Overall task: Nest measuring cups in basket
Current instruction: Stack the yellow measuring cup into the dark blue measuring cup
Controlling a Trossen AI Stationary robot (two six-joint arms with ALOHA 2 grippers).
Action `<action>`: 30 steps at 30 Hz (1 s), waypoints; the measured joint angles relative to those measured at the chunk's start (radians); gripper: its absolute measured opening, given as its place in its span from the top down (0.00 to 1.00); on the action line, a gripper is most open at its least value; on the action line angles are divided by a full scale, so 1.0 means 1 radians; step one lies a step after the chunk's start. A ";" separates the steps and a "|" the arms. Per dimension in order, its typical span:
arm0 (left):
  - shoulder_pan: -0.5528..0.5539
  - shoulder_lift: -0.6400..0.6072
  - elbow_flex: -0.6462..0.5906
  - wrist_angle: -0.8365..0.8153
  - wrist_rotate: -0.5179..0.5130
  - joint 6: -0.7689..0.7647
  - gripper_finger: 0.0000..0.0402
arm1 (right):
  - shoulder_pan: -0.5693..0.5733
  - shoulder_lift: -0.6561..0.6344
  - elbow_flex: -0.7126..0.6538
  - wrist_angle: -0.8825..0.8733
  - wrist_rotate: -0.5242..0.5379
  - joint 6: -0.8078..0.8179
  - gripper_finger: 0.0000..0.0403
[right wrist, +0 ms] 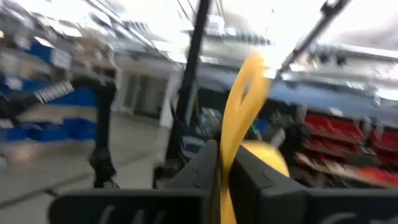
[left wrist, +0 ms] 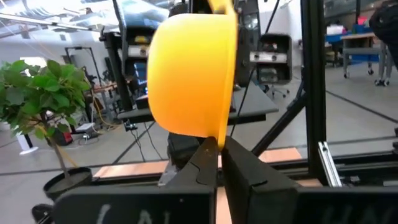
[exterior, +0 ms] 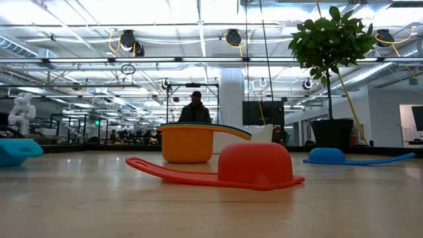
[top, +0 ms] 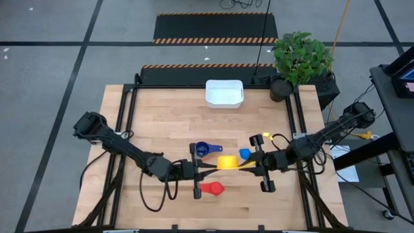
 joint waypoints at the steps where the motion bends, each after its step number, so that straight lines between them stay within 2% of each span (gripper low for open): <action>1: -0.005 -0.013 0.000 -0.018 -0.015 -0.001 0.98 | 0.000 -0.007 0.000 -0.024 0.026 0.009 0.90; 7: -0.057 -0.111 0.001 -0.224 -0.175 -0.038 0.98 | 0.000 -0.115 0.000 -0.284 0.160 0.111 0.67; 13: -0.084 -0.266 0.001 -0.645 -0.208 -0.298 0.98 | 0.000 -0.185 0.035 -0.558 0.186 0.247 0.46; 17: -0.086 -0.302 0.001 -0.871 -0.119 -0.454 0.98 | -0.002 -0.155 0.039 -0.569 0.183 0.255 0.37; 22: -0.084 -0.282 0.001 -0.959 0.032 -0.459 0.98 | -0.027 -0.094 0.040 -0.540 0.176 0.274 0.32; 27: -0.083 -0.264 0.001 -0.958 0.093 -0.399 0.98 | -0.082 -0.049 0.040 -0.541 -0.028 0.324 0.31; 30: -0.083 -0.263 0.001 -0.957 0.111 -0.382 0.99 | -0.104 -0.037 0.040 -0.543 -0.083 0.348 0.32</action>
